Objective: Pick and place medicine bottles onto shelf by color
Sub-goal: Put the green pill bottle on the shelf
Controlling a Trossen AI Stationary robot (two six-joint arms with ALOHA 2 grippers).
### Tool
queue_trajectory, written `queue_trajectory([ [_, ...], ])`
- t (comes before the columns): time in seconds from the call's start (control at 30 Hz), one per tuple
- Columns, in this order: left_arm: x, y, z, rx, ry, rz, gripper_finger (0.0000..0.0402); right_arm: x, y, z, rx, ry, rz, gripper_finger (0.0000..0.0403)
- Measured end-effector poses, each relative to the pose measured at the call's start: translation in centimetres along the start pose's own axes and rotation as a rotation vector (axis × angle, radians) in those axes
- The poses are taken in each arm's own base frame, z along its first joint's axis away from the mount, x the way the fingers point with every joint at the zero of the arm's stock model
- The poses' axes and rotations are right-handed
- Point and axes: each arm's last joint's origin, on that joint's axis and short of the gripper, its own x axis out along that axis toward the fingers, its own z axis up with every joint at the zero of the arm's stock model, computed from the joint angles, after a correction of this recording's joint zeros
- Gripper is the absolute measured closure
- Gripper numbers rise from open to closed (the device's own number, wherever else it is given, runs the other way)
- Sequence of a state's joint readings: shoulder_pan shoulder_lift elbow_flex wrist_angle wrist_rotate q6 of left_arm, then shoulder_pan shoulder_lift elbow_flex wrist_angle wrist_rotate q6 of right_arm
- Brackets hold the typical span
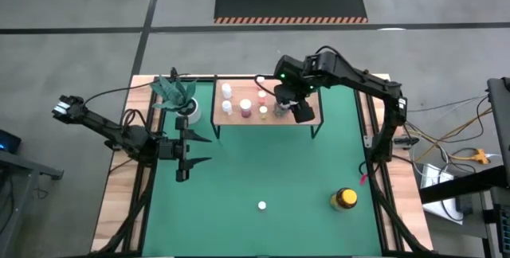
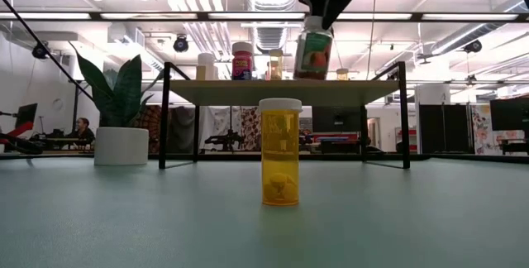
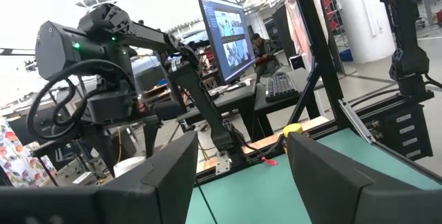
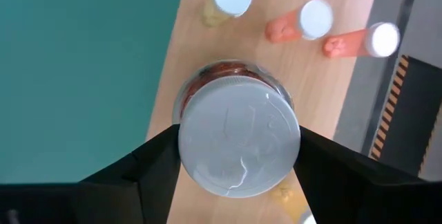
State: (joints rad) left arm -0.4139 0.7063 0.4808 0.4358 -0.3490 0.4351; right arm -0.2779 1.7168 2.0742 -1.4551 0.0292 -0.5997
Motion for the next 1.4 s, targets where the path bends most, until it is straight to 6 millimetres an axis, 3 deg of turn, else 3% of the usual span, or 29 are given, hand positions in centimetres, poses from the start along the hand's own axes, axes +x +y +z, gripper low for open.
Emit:
queue_trajectory([
  [1.4, -0.01, 0.01, 0.01, -0.002, -0.001, 0.000, 0.0195, 0.62, -0.13, 0.07, -0.009, 0.013, -0.032, 0.0131],
])
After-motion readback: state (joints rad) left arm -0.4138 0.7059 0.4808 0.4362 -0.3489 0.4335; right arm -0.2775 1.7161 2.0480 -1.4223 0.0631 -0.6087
